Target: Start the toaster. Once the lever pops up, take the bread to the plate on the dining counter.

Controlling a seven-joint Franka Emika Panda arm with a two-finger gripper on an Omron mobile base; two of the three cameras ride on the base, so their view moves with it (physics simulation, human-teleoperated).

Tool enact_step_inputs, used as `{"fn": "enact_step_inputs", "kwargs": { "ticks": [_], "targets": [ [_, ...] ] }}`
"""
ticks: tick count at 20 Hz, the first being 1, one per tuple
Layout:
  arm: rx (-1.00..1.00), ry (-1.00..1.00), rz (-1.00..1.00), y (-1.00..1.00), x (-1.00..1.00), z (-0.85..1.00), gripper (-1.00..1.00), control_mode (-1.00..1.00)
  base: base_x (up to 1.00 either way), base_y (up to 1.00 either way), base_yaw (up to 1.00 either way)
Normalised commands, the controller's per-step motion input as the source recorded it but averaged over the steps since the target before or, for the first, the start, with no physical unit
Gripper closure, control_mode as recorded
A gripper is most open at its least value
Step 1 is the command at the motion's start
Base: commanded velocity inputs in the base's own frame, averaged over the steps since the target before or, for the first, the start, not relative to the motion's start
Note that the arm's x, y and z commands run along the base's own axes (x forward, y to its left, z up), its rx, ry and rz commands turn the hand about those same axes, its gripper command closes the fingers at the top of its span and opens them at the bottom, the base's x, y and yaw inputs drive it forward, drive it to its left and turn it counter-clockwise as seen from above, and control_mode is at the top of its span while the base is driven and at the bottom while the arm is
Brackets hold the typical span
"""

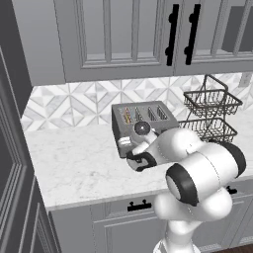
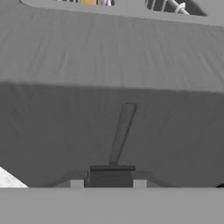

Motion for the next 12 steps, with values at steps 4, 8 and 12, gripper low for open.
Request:
{"fn": "enact_step_inputs", "kwargs": {
  "ticks": [4, 8, 12],
  "targets": [
    [-0.1, 0.06, 0.0, 0.0, 0.15, -0.73, 1.0, -1.0, 0.0, 0.0, 0.0],
    [-0.16, 0.1, 0.0, 0.0, 0.12, -1.0, 1.0, -1.0, 0.0, 0.0, 0.0],
    [-0.09, 0.15, 0.0, -0.35, 0.0, -1.0, 1.0, -1.0, 0.0, 0.0, 0.0]
  ]
}}
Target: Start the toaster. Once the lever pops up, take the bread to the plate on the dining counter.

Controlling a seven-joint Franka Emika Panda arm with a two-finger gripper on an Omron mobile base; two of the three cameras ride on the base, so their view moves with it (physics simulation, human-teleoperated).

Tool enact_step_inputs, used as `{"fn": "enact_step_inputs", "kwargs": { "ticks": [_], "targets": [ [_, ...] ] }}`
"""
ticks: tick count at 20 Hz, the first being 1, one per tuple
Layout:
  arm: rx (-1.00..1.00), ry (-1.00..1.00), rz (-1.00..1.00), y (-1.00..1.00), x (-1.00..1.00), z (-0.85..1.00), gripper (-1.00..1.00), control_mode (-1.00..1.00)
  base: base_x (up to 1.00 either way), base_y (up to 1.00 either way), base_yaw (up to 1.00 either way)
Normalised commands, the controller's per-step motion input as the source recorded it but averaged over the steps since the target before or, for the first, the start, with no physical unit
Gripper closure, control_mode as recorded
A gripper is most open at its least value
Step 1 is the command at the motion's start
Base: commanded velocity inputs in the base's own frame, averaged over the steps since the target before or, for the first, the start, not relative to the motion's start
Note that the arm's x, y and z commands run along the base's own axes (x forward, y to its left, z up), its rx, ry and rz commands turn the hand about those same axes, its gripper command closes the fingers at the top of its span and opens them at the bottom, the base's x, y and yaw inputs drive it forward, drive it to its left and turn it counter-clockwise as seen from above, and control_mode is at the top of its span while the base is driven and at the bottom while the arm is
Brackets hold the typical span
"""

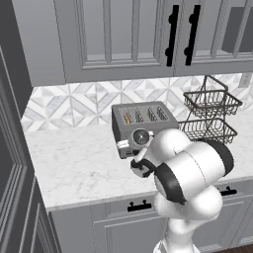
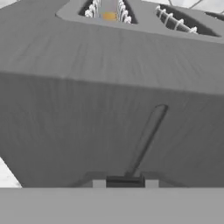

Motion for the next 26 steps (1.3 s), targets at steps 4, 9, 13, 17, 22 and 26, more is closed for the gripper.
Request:
{"fn": "enact_step_inputs", "kwargs": {
  "ticks": [4, 9, 13, 17, 22, 26],
  "targets": [
    [0.01, 0.0, 0.0, -0.18, -0.07, -0.37, 1.0, -1.0, 0.0, 0.0, 0.0],
    [0.03, -0.13, -0.07, 0.14, -0.35, 0.87, 1.0, -1.0, 0.0, 0.0, 0.0],
    [0.03, -0.03, -0.1, 0.28, -0.24, 1.0, 1.0, -1.0, 0.0, 0.0, 0.0],
    [0.01, 0.06, -0.1, 0.12, -0.33, 1.0, 1.0, -1.0, 0.0, 0.0, 0.0],
    [0.01, 0.35, -0.18, -0.49, -0.61, 1.0, 1.0, -1.0, 0.0, 0.0, 0.0],
    [0.0, 0.41, -0.05, -0.64, -0.47, 1.0, 1.0, -1.0, 0.0, 0.0, 0.0]
  ]
}}
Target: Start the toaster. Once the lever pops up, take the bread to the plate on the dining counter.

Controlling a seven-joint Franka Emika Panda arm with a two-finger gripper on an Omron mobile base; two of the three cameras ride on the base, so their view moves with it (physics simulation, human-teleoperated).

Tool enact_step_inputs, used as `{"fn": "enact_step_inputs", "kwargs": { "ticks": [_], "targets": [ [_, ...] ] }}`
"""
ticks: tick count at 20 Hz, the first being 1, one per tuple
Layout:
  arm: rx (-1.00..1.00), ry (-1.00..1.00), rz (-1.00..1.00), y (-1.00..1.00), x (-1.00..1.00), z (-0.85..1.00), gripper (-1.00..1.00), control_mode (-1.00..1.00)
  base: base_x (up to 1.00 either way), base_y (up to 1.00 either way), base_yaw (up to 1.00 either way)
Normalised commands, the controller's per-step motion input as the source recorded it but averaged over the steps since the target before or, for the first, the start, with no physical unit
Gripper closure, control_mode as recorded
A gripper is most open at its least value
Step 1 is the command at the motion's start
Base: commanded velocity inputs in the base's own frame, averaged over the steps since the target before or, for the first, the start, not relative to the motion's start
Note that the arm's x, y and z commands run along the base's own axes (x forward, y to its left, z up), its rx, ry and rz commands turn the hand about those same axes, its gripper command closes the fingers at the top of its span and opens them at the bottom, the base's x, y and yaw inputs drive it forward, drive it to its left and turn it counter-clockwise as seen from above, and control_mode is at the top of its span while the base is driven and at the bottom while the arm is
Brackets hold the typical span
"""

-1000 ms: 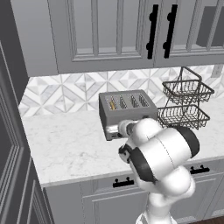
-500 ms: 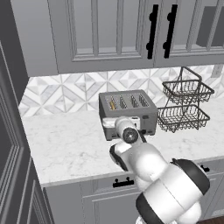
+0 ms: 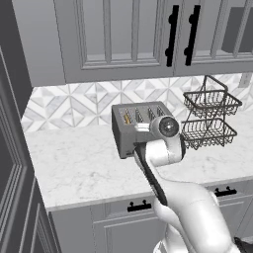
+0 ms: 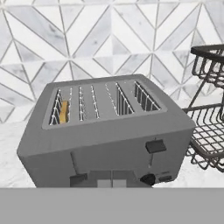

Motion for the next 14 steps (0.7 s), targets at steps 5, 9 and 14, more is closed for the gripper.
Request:
{"fn": "enact_step_inputs", "kwargs": {
  "ticks": [5, 9, 14],
  "targets": [
    [0.0, 0.12, -0.01, -0.32, -0.1, 0.27, 1.0, -1.0, 0.0, 0.0, 0.0],
    [0.02, 0.0, 0.0, -0.03, 0.0, 0.0, 1.0, -1.0, 0.0, 0.0, 0.0],
    [0.0, 0.0, 0.0, 0.0, 0.0, 0.0, -1.0, -1.0, 0.0, 0.0, 0.0]
  ]
}}
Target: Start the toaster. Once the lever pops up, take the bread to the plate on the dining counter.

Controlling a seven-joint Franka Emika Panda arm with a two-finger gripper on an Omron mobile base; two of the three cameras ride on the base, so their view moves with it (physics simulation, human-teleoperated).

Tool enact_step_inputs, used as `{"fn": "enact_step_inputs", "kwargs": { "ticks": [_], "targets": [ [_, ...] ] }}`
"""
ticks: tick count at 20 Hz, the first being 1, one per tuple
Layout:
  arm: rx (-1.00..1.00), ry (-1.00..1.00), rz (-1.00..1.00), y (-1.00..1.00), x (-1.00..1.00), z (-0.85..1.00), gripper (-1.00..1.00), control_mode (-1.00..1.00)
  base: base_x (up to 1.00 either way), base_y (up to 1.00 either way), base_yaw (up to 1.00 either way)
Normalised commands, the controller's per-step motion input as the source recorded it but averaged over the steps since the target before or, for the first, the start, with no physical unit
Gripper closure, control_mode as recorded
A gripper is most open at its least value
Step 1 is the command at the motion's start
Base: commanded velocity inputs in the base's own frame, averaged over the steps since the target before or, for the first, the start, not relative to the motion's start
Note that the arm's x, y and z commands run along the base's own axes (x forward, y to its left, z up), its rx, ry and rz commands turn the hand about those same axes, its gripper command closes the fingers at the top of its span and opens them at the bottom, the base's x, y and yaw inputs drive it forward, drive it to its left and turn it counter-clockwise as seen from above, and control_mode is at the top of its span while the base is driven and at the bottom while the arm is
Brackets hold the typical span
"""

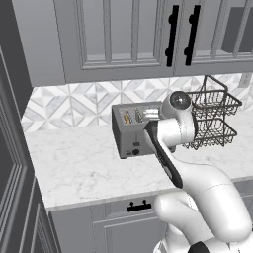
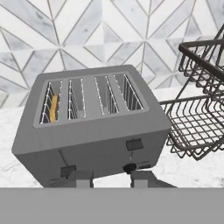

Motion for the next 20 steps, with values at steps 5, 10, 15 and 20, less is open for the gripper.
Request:
{"fn": "enact_step_inputs", "kwargs": {
  "ticks": [5, 10, 15, 20],
  "targets": [
    [0.0, 0.0, 0.0, 0.0, 0.0, 0.0, -1.0, -1.0, 0.0, 0.0, 0.0],
    [0.0, 0.0, 0.0, 0.0, 0.0, 0.0, -1.0, -1.0, 0.0, 0.0, 0.0],
    [0.0, 0.0, 0.0, 0.0, 0.0, 0.0, -1.0, -1.0, 0.0, 0.0, 0.0],
    [0.0, 0.0, 0.0, 0.0, 0.0, 0.0, -1.0, -1.0, 0.0, 0.0, 0.0]
  ]
}}
